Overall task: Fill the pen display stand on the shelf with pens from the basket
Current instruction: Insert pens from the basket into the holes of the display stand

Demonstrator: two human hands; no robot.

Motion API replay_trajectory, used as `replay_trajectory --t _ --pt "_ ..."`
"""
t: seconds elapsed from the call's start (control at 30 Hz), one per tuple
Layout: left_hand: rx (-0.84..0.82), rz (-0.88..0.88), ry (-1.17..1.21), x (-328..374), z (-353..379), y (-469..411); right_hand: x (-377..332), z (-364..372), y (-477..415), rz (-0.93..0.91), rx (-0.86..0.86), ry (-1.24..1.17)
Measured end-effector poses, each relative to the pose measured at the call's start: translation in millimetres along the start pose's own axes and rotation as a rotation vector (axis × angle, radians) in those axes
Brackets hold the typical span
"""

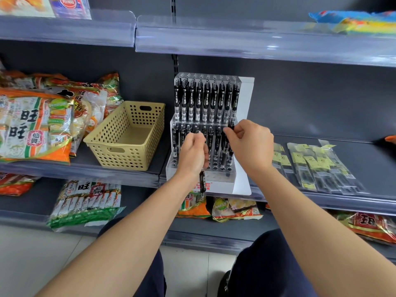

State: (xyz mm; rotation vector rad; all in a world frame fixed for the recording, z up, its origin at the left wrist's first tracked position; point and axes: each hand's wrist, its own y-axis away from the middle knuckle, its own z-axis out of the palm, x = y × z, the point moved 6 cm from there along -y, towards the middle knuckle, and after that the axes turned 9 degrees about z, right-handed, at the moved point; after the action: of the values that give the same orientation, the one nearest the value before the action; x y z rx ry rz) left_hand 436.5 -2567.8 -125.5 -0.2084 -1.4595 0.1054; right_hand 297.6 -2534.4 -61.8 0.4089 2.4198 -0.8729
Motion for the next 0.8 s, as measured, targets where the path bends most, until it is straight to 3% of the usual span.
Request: replay_trajectory --t 0.2,0.57,0.67,0.8 --pt "0.003 0.181 -0.211 15.3 -4.1 0.5 6.4 18.0 6.7 0.021 -0.124 0.145" --pt "0.103 0.135 -0.123 13.0 -15.1 -1.8 6.7 27.5 3.4 0.020 -0.208 0.291" --pt "0.144 0.119 -0.103 12.9 -19.9 -3.0 8.7 27.1 4.8 0.020 -0.212 0.256" --pt "0.238 0.020 0.031 6.3 -29.1 -3.1 19.8 23.3 9.2 0.128 -0.157 0.021"
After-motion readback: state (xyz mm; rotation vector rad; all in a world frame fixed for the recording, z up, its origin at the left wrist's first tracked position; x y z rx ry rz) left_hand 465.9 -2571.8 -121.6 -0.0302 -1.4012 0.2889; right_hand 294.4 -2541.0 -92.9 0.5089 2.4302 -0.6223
